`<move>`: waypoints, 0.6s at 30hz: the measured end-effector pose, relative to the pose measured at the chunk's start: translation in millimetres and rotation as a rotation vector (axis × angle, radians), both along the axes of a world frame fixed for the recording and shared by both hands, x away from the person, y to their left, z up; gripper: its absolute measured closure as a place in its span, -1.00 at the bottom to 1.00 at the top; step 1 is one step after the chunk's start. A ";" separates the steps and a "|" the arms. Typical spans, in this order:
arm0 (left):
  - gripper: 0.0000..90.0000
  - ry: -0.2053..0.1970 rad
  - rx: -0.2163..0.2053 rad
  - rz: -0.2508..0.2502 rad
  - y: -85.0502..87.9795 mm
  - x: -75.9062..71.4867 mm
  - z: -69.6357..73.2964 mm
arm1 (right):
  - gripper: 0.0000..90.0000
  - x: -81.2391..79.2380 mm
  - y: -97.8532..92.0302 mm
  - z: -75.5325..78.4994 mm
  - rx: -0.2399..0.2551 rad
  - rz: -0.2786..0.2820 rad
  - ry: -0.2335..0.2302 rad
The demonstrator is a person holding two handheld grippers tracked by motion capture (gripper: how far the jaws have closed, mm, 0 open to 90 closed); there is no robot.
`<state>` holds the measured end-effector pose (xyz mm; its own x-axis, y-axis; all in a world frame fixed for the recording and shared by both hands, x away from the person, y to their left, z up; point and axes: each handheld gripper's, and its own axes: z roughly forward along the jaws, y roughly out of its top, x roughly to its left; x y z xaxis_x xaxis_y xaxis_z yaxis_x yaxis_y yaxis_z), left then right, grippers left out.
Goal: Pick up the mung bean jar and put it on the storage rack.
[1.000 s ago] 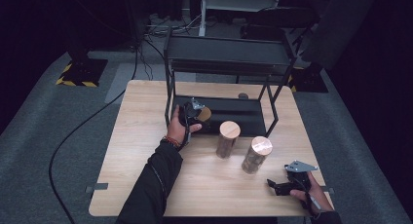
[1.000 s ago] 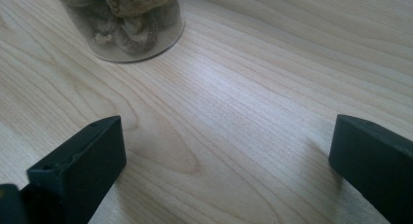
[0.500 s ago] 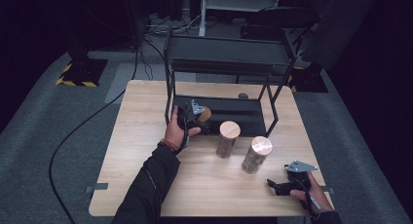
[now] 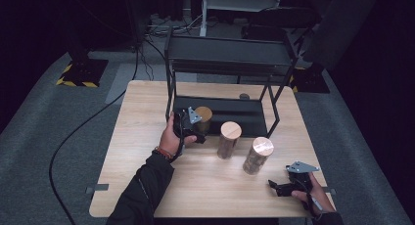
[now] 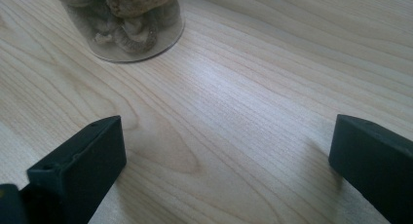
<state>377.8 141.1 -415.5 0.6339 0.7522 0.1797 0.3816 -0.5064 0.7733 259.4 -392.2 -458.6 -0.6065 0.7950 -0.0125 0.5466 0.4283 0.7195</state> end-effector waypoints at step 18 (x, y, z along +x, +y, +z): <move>-0.95 -0.031 0.043 -0.085 9.4 -33.6 2.3 | -1.00 0.0 0.1 0.0 0.000 0.000 0.000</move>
